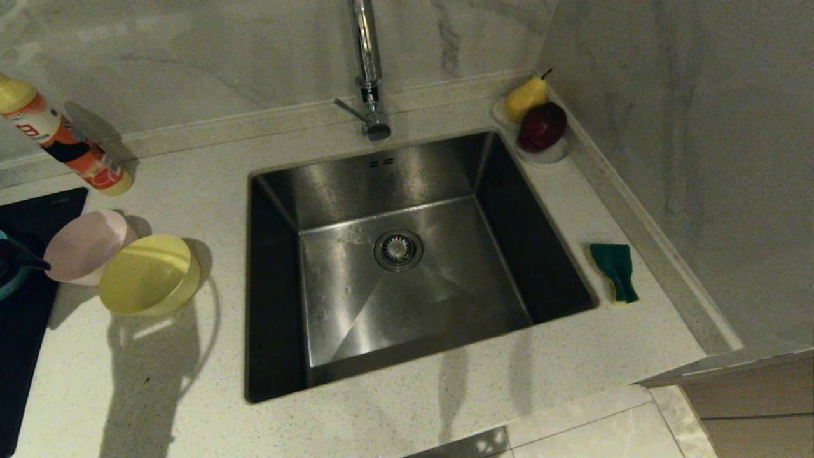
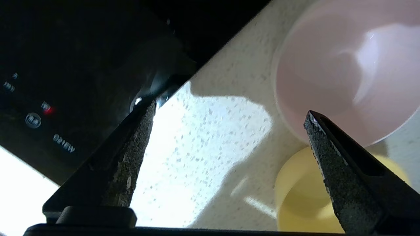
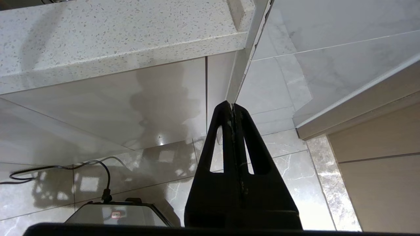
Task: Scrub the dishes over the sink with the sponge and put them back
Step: Place the bowl on the bowl
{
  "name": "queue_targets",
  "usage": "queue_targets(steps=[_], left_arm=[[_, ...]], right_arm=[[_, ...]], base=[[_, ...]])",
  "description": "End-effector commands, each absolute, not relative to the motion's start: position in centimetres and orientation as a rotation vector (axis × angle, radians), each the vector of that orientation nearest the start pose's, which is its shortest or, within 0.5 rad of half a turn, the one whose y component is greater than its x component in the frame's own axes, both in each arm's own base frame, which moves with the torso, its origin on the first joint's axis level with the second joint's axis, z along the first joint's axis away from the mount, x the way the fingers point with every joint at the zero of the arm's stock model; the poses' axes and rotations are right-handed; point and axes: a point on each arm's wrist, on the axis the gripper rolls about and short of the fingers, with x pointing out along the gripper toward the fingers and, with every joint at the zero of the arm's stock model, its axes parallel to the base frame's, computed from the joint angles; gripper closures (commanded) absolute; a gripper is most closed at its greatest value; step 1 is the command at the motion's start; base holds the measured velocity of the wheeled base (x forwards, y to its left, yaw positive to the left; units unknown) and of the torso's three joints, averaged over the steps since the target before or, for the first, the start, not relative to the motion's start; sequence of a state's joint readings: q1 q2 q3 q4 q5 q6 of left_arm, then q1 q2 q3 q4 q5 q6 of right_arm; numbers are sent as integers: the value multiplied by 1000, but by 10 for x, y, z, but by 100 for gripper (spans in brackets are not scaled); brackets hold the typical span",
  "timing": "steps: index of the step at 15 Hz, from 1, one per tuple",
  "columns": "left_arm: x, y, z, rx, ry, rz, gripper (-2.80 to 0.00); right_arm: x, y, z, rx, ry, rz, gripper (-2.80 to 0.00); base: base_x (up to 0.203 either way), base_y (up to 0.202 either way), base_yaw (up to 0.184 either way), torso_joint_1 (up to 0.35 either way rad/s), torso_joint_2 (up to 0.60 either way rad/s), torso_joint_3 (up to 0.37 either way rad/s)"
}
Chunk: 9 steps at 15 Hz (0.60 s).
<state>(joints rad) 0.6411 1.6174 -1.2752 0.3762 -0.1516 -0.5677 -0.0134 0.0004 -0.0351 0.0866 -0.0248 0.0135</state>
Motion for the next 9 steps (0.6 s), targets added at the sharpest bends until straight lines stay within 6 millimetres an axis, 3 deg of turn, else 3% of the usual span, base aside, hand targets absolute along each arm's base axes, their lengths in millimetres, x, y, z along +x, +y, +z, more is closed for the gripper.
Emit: queue_targets(steps=[1, 9], left_arm=[[231, 179, 239, -858, 533, 640, -280], [254, 197, 215, -963, 564, 565, -280]], right_arm=[[-26, 0, 76, 14, 53, -39, 0], [-26, 0, 76, 14, 53, -39, 0]], base=[[0, 0, 0, 0, 0, 0], [0, 0, 0, 0, 0, 0]])
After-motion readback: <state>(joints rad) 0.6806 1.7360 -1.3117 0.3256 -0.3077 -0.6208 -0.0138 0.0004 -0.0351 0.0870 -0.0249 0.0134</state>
